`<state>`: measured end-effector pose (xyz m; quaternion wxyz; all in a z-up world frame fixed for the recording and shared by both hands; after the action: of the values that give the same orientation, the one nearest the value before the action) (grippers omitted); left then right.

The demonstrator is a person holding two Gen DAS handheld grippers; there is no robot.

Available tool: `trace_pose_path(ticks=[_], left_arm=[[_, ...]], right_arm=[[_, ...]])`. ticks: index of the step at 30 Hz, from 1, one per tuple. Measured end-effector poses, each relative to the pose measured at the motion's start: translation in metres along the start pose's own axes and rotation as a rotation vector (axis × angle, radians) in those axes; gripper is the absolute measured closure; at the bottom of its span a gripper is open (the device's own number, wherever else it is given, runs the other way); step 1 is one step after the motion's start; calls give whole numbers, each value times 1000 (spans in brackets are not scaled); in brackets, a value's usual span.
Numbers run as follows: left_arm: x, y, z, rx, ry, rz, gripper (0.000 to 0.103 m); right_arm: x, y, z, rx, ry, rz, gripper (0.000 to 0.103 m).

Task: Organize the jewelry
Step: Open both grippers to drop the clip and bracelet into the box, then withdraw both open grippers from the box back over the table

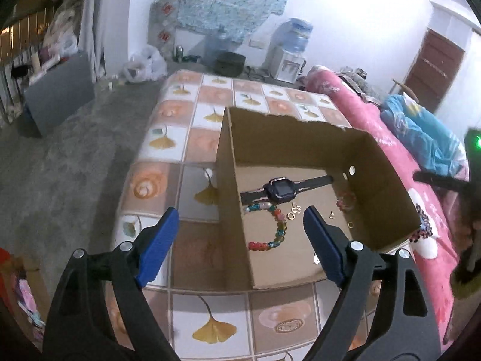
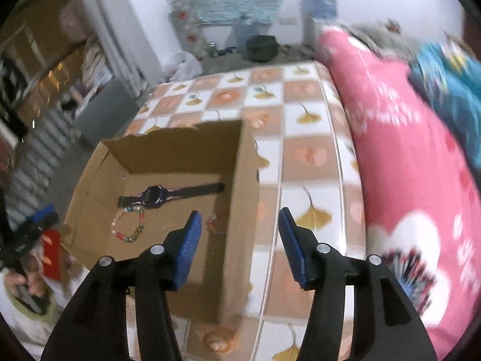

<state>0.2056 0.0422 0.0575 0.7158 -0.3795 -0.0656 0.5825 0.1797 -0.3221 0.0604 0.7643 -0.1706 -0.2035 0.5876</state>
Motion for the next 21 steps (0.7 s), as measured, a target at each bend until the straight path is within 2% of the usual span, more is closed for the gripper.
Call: trace_pose_path(ticks=[2, 5, 6, 8, 12, 21], left_arm=[[4, 4, -9, 44, 53, 41, 22], [3, 13, -24, 127, 227, 158, 22], [1, 16, -26, 139, 257, 176, 22], [-5, 20, -27, 138, 231, 174, 21], [-21, 33, -23, 148, 188, 132, 20], [-41, 75, 4, 169, 211, 101, 20]], right_arm=[[-7, 14, -10, 58, -42, -66, 51], [-4, 34, -25, 135, -163, -118, 51], [-1, 38, -27, 144, -195, -126, 51], [7, 45, -27, 153, -251, -135, 50], [13, 54, -20, 118, -193, -111, 49], [-5, 101, 12, 101, -210, -169, 49]])
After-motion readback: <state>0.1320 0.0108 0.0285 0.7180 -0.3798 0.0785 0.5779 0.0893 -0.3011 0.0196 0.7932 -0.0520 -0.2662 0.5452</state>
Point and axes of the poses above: each gripper's, at about its wrist camera, not at the fingertips, and z roughly against the way its jaws point, x to its left, y to its underside, the point moved 4 cm from there along -z, roughly the way its jaws point, and after that the axes turned 8 degrees about y, right-handed, at the moved point
